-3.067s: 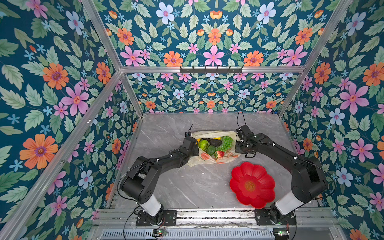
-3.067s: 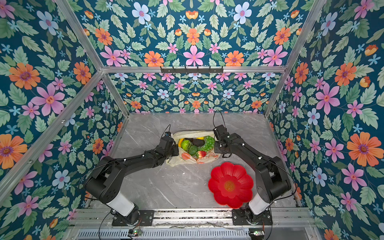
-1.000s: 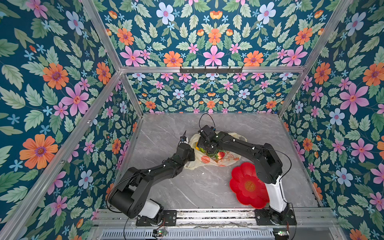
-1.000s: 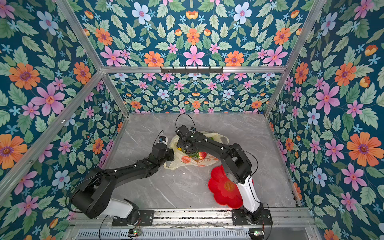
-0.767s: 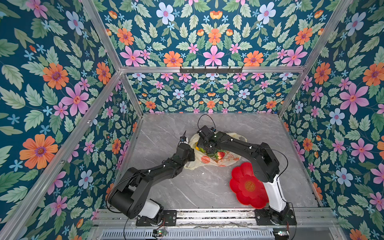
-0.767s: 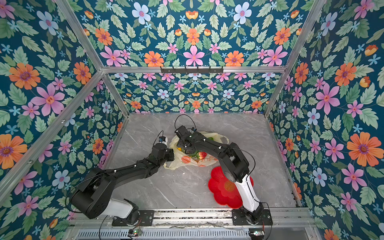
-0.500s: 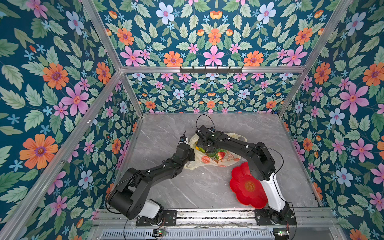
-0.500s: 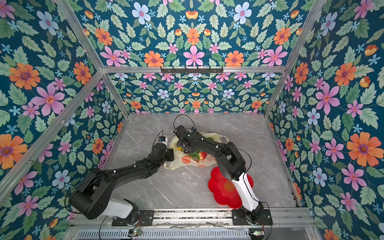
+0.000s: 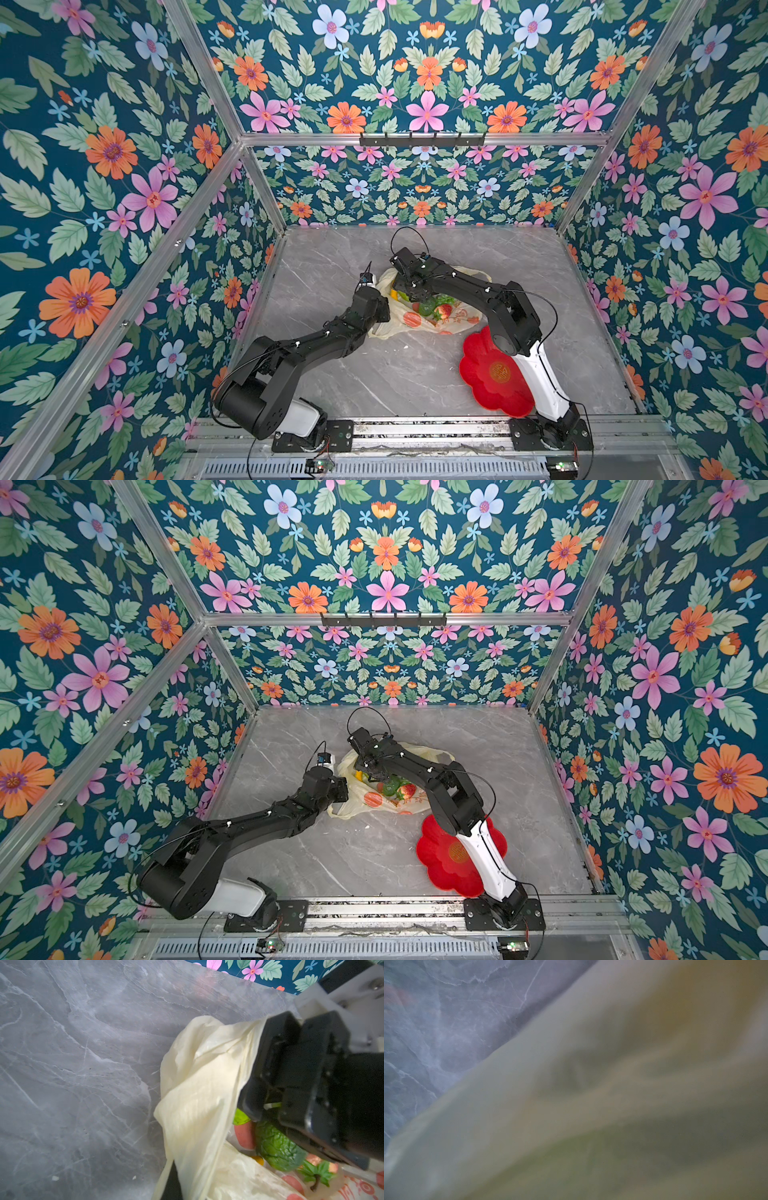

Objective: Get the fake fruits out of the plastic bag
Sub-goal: 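Lower the right gripper into the bag and grasp the bright green custard apple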

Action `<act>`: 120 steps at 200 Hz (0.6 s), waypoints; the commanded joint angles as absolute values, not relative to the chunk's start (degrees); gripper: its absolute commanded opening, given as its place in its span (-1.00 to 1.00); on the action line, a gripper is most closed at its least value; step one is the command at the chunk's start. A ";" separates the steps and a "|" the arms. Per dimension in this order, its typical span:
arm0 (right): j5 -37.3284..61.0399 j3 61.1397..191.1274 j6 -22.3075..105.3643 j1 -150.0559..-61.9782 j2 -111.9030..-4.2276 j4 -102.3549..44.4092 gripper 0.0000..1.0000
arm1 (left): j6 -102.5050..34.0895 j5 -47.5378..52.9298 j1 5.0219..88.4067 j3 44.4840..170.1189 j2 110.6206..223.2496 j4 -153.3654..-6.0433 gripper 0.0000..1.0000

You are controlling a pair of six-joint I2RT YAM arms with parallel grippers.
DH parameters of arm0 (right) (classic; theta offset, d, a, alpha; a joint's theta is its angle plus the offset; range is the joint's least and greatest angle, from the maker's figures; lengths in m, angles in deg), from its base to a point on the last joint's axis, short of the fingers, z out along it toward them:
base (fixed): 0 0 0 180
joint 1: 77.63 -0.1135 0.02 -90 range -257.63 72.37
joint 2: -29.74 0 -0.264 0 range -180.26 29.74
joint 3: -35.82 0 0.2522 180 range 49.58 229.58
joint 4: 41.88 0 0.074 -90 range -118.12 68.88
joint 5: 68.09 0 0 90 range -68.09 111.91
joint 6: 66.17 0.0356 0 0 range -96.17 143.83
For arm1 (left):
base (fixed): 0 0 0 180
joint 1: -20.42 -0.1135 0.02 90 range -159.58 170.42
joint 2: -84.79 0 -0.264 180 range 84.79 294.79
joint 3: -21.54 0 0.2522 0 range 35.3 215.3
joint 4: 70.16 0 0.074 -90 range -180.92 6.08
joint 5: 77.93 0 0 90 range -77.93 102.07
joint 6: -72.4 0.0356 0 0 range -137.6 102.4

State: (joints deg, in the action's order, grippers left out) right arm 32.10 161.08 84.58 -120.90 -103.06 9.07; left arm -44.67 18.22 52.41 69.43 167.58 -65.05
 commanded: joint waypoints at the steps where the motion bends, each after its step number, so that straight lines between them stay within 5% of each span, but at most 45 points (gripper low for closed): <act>1: 31.75 162.33 83.21 -120.87 -103.58 11.88 0.68 | -44.85 18.52 52.37 69.34 167.41 -63.71 -0.91; 120: 28.64 154.79 82.02 -120.81 -96.40 3.72 0.32 | -44.58 18.75 52.35 69.49 167.58 -63.89 -0.91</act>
